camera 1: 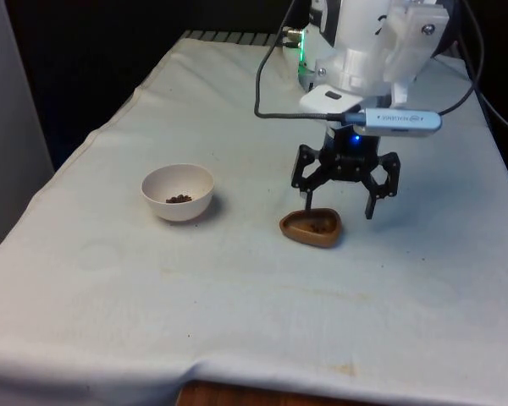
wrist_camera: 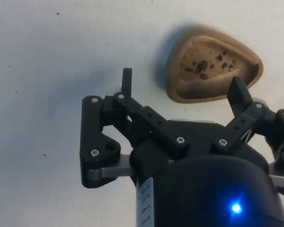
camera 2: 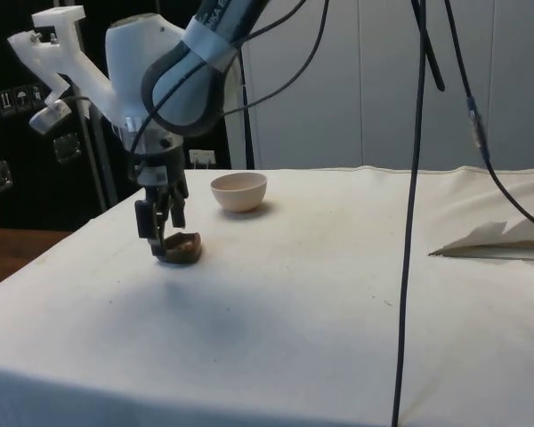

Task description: Pour the coffee beans from the cup into the bowl.

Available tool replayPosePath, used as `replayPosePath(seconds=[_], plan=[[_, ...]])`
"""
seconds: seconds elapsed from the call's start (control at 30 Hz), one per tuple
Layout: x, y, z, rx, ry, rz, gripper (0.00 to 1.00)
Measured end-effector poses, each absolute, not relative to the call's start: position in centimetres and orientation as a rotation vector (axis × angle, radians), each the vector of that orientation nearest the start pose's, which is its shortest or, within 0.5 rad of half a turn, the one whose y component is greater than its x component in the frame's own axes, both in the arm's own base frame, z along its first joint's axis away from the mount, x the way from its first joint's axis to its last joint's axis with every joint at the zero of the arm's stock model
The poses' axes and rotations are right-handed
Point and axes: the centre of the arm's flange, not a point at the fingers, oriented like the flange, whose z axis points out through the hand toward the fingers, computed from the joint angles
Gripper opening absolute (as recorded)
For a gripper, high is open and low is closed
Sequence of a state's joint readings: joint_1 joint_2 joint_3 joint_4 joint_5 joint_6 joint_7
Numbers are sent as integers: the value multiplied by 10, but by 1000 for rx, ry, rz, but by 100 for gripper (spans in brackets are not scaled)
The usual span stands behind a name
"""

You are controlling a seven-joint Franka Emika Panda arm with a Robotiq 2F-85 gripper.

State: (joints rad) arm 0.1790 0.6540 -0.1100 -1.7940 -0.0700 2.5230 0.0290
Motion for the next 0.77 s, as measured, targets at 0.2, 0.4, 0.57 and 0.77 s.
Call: replayPosePath(seconds=[0.2,0.4,0.57,0.77], plan=[[662,51,206,-3237,-190,-135,100],[662,51,219,-3237,-183,-138,100],[663,51,226,-3236,-177,-140,100],[662,52,235,-3235,-165,-139,100]])
